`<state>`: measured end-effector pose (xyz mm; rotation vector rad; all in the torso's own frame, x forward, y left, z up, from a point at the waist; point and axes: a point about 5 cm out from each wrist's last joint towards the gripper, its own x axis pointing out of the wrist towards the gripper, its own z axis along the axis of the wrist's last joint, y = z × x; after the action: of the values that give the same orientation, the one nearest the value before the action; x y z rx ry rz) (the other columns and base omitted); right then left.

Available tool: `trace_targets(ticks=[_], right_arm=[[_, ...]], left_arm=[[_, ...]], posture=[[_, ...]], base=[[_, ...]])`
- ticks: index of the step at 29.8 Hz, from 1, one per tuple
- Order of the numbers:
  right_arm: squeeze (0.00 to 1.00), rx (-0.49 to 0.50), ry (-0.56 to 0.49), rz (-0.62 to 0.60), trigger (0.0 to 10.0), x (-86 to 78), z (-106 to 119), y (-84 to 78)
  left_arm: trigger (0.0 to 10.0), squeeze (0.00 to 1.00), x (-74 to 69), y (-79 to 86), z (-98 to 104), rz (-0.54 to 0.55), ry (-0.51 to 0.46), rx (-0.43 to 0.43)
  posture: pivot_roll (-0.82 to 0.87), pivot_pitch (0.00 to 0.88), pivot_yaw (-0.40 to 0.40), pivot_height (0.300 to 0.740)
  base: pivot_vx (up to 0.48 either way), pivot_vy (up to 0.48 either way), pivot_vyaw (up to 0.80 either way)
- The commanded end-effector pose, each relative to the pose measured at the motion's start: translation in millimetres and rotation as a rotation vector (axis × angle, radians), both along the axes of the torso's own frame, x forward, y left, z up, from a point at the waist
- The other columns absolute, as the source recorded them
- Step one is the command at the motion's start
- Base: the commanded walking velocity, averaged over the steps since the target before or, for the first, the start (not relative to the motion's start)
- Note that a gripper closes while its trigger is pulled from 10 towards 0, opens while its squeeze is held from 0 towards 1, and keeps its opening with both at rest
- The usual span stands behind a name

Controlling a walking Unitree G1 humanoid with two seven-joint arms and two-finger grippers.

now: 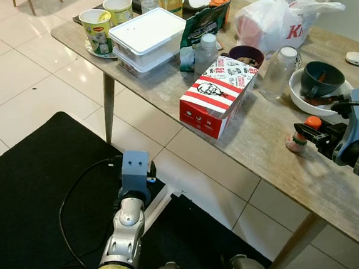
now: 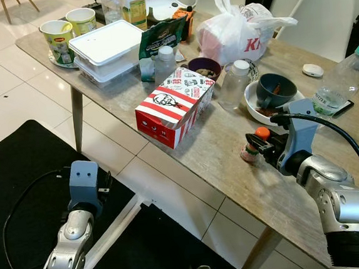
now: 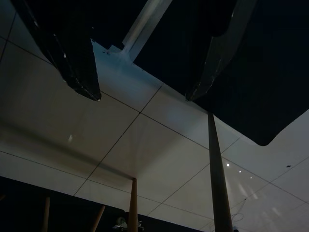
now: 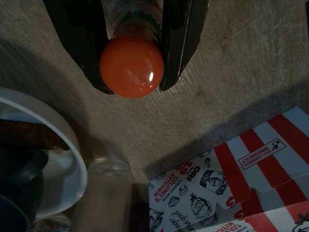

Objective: Restocking fridge

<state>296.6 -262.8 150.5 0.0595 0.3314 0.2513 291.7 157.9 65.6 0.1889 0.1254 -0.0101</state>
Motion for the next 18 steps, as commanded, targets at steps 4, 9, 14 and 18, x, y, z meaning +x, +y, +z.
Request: trace_targets(ticks=[4,9,14,18], right_arm=[[0.00,-0.008,-0.097,-0.079,10.0,5.8,12,-7.4],[0.00,0.026,-0.209,-0.238,10.0,19.1,29,-7.2],[0.00,-0.006,-0.222,-0.493,10.0,24.2,19,-10.9],[0.00,-0.053,-0.205,-0.583,10.0,21.4,9,-16.6]], left_arm=[[10.0,0.00,-1.0,-2.6,-3,-0.004,0.015,0.005],[10.0,0.00,0.2,-5.6,-3,-0.015,0.013,0.001],[10.0,0.00,1.0,-9.9,-3,-0.035,0.017,0.002],[10.0,0.00,1.2,-11.2,-4,-0.045,0.018,0.004]], posture=[[-0.01,0.127,-0.048,0.740],[-0.01,0.124,-0.042,0.740],[-0.01,0.120,-0.036,0.740],[-0.01,0.120,-0.038,0.740]], base=[[0.000,0.000,0.00],[0.000,0.000,0.00],[0.000,0.000,0.00],[0.000,0.000,0.00]])
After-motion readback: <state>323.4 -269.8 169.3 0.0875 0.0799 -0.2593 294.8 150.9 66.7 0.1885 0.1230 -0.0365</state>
